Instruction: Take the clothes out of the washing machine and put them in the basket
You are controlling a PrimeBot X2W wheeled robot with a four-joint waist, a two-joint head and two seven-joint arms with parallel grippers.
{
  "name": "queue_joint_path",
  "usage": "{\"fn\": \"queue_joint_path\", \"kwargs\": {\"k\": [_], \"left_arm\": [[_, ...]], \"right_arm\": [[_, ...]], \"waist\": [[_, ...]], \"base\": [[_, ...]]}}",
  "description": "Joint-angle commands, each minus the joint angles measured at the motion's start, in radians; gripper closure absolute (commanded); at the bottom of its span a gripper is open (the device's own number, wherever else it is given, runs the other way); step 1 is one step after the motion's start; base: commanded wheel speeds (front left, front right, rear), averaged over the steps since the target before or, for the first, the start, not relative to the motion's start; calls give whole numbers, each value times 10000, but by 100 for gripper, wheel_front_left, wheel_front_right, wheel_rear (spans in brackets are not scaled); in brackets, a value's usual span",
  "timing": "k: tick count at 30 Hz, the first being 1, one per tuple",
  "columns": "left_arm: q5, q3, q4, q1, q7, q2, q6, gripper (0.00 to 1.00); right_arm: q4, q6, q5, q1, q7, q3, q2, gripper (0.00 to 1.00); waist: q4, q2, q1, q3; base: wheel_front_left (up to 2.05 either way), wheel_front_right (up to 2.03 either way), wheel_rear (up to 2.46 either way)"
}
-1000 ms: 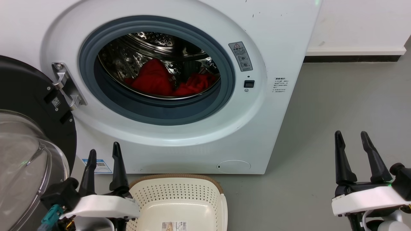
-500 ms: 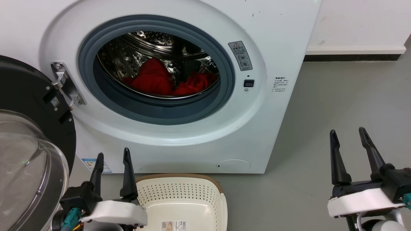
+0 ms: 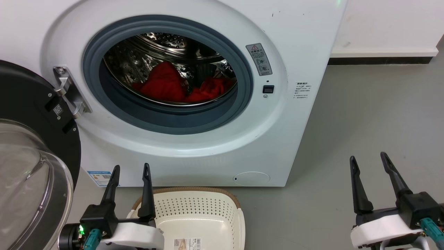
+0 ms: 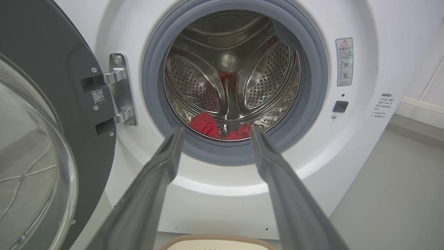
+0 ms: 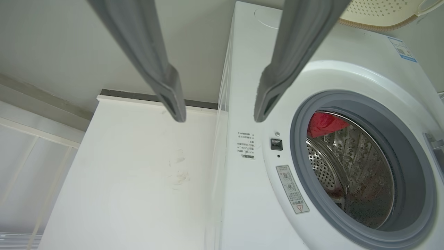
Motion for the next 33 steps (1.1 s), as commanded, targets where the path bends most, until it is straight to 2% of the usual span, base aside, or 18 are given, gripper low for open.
{"fn": "queue_joint_path", "kwargs": {"k": [1,18,26,28,33], "left_arm": [[250,-62,-94,37,-94,46,22,0],[1345,-290,157,167,-412,34,86,0],[1314,65,31,294,-463,-174,-395,0],[1325,155,49,310,-463,-213,-479,0],[1378,262,92,314,-463,-257,-599,0]], "right_arm": [[117,-3,-39,21,-88,-50,-47,0],[489,-3,-901,8,-390,-170,-45,0],[716,-5,-549,37,-453,-312,-44,0],[863,-5,-180,11,-453,-379,-43,0],[937,-5,-272,-64,-453,-380,-41,0]], "waist": [[-2,0,0,3],[-34,0,0,18],[-30,0,0,14],[-32,0,0,10],[-40,0,0,21]], "base": [[0,0,0],[0,0,0],[0,0,0],[0,0,0],[0,0,0]]}}
